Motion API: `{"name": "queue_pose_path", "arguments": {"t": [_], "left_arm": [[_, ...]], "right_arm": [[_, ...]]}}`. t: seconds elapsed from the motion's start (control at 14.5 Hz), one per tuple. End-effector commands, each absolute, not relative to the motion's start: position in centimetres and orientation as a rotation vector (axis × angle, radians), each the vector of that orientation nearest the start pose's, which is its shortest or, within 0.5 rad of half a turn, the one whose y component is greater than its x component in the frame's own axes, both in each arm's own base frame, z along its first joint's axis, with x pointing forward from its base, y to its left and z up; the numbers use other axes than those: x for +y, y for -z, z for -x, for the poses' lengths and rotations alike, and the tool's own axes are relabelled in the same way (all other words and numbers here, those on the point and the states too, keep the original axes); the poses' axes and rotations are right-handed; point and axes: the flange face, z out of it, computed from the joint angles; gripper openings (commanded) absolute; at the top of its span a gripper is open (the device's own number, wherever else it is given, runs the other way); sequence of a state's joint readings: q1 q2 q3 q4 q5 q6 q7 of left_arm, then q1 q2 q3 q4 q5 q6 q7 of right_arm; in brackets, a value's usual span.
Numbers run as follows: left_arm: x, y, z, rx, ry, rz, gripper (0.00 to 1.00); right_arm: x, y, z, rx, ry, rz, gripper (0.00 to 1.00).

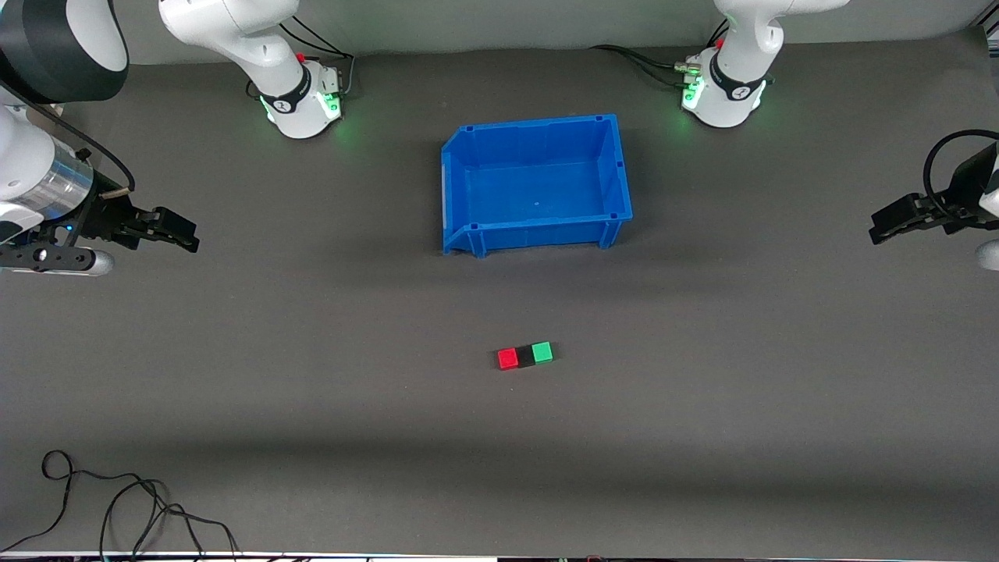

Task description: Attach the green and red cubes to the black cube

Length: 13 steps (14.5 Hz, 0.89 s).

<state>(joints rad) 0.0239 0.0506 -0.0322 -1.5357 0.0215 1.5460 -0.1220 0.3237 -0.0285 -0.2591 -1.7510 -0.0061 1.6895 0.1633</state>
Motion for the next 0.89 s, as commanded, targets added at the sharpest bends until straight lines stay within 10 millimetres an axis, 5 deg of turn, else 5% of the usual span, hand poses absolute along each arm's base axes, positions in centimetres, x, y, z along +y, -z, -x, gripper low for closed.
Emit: {"name": "queue_pose_path", "arguments": {"t": [0.0, 0.83], "left_arm": [[0.0, -61.3, -55.9, -0.112, -0.05, 3.1, 0.99], [0.3, -61.2, -56.4, -0.12, -0.012, 3.103, 0.99]], "right_arm": [[2.7, -56.9, -55.2, 0.144, -0.024, 3.15, 1.0], [0.7, -59.5, -55.3, 0.211, -0.013, 3.147, 1.0]]}}
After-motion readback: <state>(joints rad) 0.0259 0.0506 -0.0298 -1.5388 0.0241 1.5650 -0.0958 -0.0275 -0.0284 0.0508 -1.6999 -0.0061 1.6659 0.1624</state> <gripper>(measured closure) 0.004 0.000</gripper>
